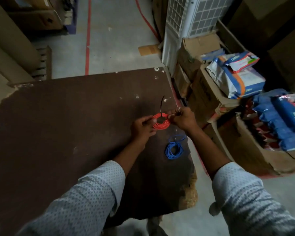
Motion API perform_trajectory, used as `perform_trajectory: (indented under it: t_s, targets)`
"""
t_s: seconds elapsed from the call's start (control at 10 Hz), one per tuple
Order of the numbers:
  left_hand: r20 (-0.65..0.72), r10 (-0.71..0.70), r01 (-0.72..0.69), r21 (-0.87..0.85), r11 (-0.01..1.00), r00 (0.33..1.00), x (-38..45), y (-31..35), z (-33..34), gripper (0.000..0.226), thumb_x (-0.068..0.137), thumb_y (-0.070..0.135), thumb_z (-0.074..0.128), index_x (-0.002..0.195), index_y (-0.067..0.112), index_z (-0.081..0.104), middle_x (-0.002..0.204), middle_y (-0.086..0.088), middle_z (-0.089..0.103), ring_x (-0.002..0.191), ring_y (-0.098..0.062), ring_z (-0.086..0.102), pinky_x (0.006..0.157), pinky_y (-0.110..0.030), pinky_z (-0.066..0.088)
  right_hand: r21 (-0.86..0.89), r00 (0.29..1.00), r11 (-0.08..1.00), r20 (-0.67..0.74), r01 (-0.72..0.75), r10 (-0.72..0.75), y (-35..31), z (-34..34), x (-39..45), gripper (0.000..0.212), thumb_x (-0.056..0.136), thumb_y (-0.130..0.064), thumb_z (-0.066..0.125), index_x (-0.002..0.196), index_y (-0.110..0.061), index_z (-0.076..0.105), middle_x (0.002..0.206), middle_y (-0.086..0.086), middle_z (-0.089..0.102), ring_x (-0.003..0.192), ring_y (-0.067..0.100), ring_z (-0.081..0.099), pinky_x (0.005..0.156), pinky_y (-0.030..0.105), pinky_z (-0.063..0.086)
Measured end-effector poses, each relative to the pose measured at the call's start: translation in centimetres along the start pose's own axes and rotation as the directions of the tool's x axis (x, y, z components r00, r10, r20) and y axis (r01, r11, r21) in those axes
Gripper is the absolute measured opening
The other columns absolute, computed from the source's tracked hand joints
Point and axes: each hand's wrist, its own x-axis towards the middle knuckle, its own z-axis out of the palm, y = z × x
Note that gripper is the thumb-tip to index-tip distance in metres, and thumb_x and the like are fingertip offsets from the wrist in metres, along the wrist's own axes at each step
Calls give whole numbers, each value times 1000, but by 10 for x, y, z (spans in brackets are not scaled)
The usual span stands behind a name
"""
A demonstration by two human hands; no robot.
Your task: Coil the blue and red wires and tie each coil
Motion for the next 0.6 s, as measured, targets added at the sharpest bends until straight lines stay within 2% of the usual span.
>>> perform_trajectory:
  t_s: [0.1,0.2,0.3,0.4,0.5,0.6]
  targets:
    - [-19,-25,26,76,997,1000,24,-18,12,25,92,17,71,115,8,69,102,-15,72,80,-22,71,60,-25,60,-97,999,995,20,-32,35,18,6,18,9,83,1,72,88,-4,78,84,7,72,81,14,66,78,27,54]
    - [-23,-64,67,141,988,998,40,-37,16,25,93,19,70,115,7,69,96,-11,72,73,-19,70,61,-28,59,-205,995,977,63,-61,76,30,18,31,12,83,1,72,91,-6,78,91,8,75,90,18,69,90,33,55]
    - [-40,-102,107,191,976,994,48,-53,16,27,92,22,70,116,9,68,98,-10,72,81,-21,70,57,-27,56,-276,989,956,72,-102,126,37,29,37,12,83,-7,75,94,-10,77,99,13,75,98,26,71,89,34,55]
    - [-72,-119,133,261,956,990,52,-64,16,24,92,23,70,113,12,70,94,-6,71,81,-18,67,52,-25,51,-343,986,931,56,-126,154,41,35,36,20,90,-12,71,109,-7,73,110,16,72,105,28,68,89,34,52]
    - [-79,-139,156,267,951,987,53,-63,16,24,93,19,69,114,9,70,93,-8,71,77,-16,65,48,-24,50,-364,982,920,56,-147,179,40,37,34,26,92,-8,66,117,-2,68,117,20,69,111,32,65,95,38,53]
    - [-101,-111,133,251,959,989,55,-59,13,21,94,18,68,112,9,69,83,-4,68,68,-11,61,43,-22,48,-398,982,905,49,-150,184,41,39,38,25,91,-13,68,114,-6,70,116,20,69,108,34,66,93,39,55]
